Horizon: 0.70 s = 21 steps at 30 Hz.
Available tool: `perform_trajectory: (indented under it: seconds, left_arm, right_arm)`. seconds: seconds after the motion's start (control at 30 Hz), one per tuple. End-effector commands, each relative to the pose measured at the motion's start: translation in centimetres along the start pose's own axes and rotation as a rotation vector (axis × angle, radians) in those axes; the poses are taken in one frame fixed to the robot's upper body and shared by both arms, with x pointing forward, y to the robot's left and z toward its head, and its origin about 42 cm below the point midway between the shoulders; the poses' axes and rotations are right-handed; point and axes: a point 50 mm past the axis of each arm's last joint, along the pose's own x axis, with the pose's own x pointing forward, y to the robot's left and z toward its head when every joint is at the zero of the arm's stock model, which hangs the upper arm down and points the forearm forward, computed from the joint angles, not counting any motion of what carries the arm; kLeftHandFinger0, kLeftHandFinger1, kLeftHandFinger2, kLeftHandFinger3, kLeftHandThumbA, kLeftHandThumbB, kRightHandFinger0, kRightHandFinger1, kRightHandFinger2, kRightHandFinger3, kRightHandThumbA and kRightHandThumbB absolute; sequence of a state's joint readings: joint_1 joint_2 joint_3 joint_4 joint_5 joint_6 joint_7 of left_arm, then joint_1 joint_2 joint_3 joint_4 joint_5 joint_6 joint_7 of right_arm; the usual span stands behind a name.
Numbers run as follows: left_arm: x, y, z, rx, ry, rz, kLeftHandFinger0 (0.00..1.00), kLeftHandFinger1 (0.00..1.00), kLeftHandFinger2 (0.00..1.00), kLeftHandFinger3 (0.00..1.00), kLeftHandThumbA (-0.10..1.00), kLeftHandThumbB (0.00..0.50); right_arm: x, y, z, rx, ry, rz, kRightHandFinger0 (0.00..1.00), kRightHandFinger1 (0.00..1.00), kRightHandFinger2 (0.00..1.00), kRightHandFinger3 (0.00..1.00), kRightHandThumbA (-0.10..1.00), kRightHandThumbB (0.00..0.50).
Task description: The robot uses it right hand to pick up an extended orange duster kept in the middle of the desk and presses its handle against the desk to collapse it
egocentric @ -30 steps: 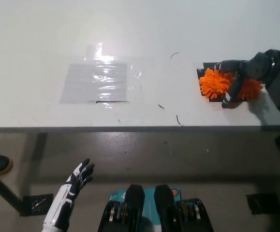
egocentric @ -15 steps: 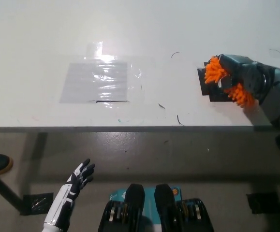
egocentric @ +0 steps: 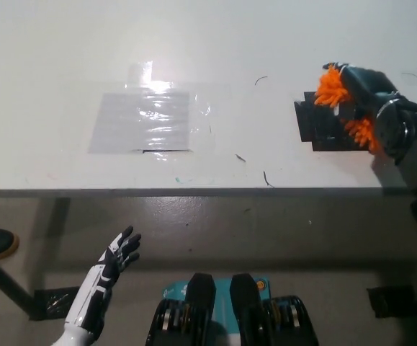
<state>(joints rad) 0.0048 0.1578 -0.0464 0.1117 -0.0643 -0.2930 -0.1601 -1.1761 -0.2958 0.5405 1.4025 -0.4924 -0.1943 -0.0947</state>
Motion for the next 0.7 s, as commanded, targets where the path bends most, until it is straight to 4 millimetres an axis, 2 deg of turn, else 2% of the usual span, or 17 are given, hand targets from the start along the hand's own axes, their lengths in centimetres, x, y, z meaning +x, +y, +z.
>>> perform_trajectory:
  seconds: [0.0, 0.07, 0.13, 0.17, 0.2, 0.27, 0.3, 0.33, 0.37, 0.4, 0.43, 0.47, 0.53, 0.57, 0.63, 0.67]
  left_arm:
    - [0.2, 0.5, 1.0, 0.005, -0.041, -0.009, 1.0, 1.0, 1.0, 1.0, 1.0, 0.134]
    - [0.2, 0.5, 0.9, 0.004, -0.042, -0.009, 1.0, 1.0, 1.0, 1.0, 1.0, 0.133]
    - [0.2, 0.6, 1.0, 0.006, -0.039, -0.008, 1.0, 1.0, 1.0, 1.0, 1.0, 0.132]
    - [0.2, 0.7, 1.0, 0.005, -0.041, -0.01, 1.0, 1.0, 1.0, 1.0, 1.0, 0.129]
    - [0.2, 0.8, 1.0, 0.006, -0.043, -0.01, 1.0, 1.0, 1.0, 1.0, 1.0, 0.124]
    - [0.3, 0.8, 1.1, 0.006, -0.041, -0.008, 1.0, 1.0, 1.0, 1.0, 1.0, 0.121]
    - [0.3, 0.8, 1.0, 0.006, -0.039, -0.007, 1.0, 1.0, 1.0, 1.0, 1.0, 0.12]
    - [0.3, 0.8, 0.9, 0.006, -0.04, -0.007, 1.0, 1.0, 1.0, 1.0, 1.0, 0.12]
    - [0.3, 0.9, 0.9, 0.003, -0.039, -0.007, 1.0, 1.0, 1.0, 1.0, 1.0, 0.12]
    - [0.3, 0.9, 0.8, 0.005, -0.039, -0.008, 1.0, 1.0, 1.0, 1.0, 1.0, 0.127]
    - [0.2, 0.8, 0.7, 0.005, -0.035, -0.007, 1.0, 1.0, 1.0, 1.0, 1.0, 0.13]
    - [0.2, 0.8, 0.7, 0.005, -0.033, -0.006, 1.0, 1.0, 1.0, 1.0, 1.0, 0.133]
    - [0.0, 0.7, 0.8, 0.006, -0.031, -0.008, 1.0, 1.0, 1.0, 1.0, 1.0, 0.135]
    - [-0.1, 0.6, 0.7, 0.005, -0.03, -0.007, 1.0, 1.0, 1.0, 1.0, 1.0, 0.135]
    - [-0.2, 0.6, 0.8, 0.006, -0.029, -0.004, 1.0, 1.0, 1.0, 1.0, 1.0, 0.137]
    - [-0.2, 0.7, 0.7, 0.004, -0.03, -0.003, 1.0, 1.0, 1.0, 1.0, 1.0, 0.137]
  right_arm:
    - [0.6, -7.1, 1.2, 0.035, -0.082, -0.203, 0.07, 0.57, 0.94, 0.89, -0.1, 0.137]
    - [0.6, -8.2, 1.4, 0.034, -0.106, -0.225, 0.04, 0.56, 0.94, 0.91, -0.1, 0.139]
    - [0.5, -10.1, 1.9, 0.031, -0.144, -0.251, 0.02, 0.54, 0.92, 0.92, -0.1, 0.132]
    - [0.6, -12.1, 2.8, 0.028, -0.16, -0.265, 0.01, 0.54, 0.93, 0.93, -0.1, 0.138]
    - [0.5, -14.2, 3.8, 0.036, -0.182, -0.283, 0.01, 0.53, 0.92, 0.9, -0.1, 0.142]
    - [0.2, -16.0, 4.7, 0.036, -0.232, -0.316, 0.0, 0.5, 0.89, 0.87, -0.1, 0.152]
    - [-0.4, -18.1, 5.6, 0.031, -0.294, -0.35, 0.0, 0.48, 0.86, 0.89, -0.1, 0.135]
    - [-0.6, -18.8, 6.0, 0.031, -0.307, -0.361, 0.02, 0.48, 0.86, 0.89, -0.1, 0.147]
    - [-1.3, -20.6, 7.0, 0.032, -0.353, -0.401, 0.17, 0.5, 0.84, 0.88, -0.1, 0.158]
    - [-2.9, -23.6, 8.5, 0.057, -0.394, -0.447, 0.11, 0.45, 0.82, 0.87, -0.1, 0.145]
    - [-3.7, -24.9, 9.4, 0.07, -0.407, -0.458, 0.03, 0.43, 0.81, 0.87, -0.1, 0.142]
    - [-4.4, -26.0, 10.0, 0.075, -0.429, -0.477, 0.0, 0.42, 0.8, 0.86, -0.1, 0.146]
    - [-6.2, -28.8, 11.4, 0.086, -0.47, -0.529, 0.0, 0.42, 0.8, 0.89, -0.1, 0.14]
    - [-6.6, -29.5, 11.6, 0.096, -0.491, -0.541, 0.0, 0.43, 0.81, 0.9, -0.1, 0.144]
    - [-7.7, -31.8, 12.8, 0.099, -0.504, -0.586, 0.0, 0.45, 0.84, 0.97, -0.1, 0.12]
    - [-8.1, -32.4, 13.3, 0.122, -0.507, -0.607, 0.0, 0.42, 0.81, 0.97, -0.1, 0.119]
